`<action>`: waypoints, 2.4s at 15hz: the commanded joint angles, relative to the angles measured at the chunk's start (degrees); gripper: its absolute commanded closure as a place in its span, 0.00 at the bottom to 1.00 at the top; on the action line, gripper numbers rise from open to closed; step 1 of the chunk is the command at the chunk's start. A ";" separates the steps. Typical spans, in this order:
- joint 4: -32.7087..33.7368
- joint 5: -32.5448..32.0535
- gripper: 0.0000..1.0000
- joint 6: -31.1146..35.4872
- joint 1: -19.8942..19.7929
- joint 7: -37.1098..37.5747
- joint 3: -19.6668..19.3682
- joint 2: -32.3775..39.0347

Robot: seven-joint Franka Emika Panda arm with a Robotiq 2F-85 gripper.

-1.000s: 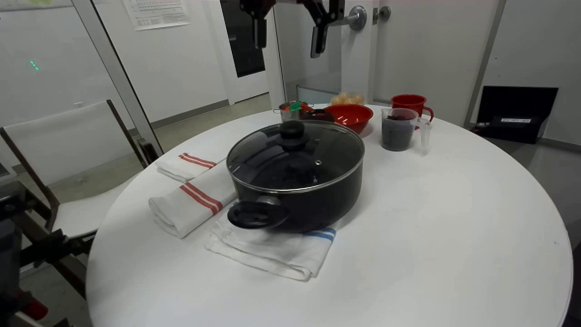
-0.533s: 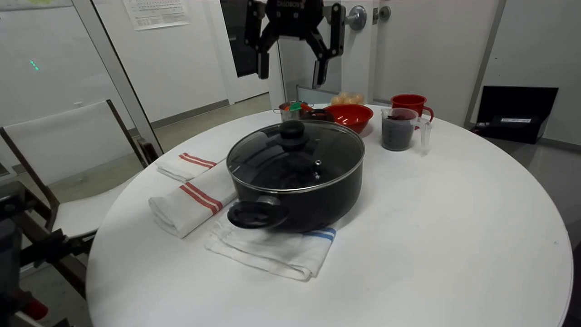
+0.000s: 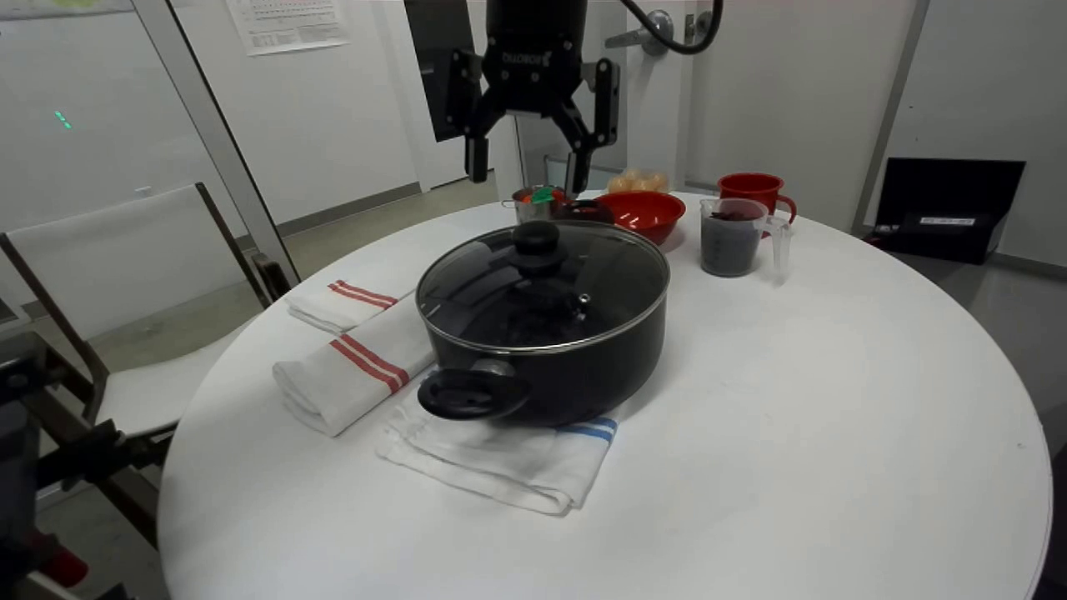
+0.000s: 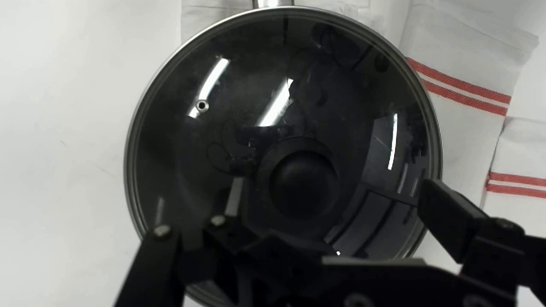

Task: Remove the lid from the pot

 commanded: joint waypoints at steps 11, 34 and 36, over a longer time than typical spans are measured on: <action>-0.58 -3.07 0.00 6.10 -0.10 4.18 0.94 3.65; -2.21 -3.61 0.75 6.85 -0.62 3.81 0.89 1.11; -2.70 -3.83 0.75 6.41 -0.45 3.94 0.80 -0.13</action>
